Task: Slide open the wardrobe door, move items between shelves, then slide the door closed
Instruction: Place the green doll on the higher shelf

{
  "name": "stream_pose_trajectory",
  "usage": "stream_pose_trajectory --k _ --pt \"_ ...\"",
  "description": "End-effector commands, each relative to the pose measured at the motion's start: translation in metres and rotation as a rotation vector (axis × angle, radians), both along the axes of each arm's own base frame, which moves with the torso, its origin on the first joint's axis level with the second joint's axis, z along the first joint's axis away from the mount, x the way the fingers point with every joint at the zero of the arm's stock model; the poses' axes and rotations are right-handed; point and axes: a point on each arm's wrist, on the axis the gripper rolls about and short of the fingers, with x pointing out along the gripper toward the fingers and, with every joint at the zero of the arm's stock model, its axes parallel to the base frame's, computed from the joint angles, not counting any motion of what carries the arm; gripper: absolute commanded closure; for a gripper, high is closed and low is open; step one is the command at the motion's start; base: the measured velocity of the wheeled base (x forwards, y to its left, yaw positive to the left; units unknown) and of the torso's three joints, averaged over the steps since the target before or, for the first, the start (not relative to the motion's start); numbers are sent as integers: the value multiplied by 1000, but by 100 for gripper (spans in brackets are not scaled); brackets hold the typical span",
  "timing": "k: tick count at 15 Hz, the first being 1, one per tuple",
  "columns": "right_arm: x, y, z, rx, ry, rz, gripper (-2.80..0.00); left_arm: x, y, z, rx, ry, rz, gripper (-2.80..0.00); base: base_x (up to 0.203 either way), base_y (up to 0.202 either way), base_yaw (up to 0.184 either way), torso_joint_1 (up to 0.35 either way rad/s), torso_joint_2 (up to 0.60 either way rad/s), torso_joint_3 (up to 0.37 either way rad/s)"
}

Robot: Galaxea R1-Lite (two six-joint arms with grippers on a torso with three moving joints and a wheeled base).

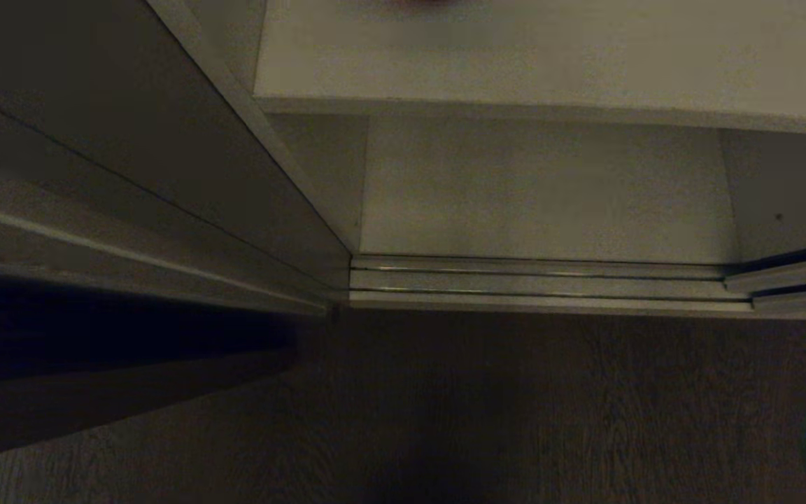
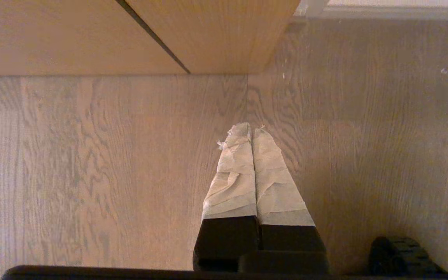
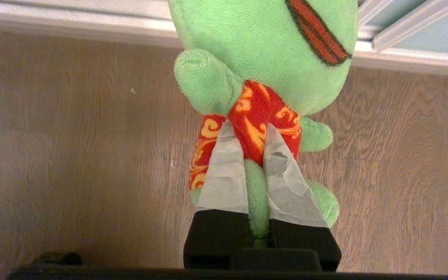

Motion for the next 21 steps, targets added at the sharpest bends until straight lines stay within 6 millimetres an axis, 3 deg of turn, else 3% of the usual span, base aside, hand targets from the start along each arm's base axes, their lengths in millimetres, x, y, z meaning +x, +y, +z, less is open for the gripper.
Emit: stream_pose_trajectory --k 1,21 --pt "0 0 0 -1 5 0 0 0 0 0 2 3 -1 0 0 0 0 -1 -4 208" --pt "0 0 0 -1 4 0 0 0 0 0 -41 0 19 0 0 0 0 1 2 204"
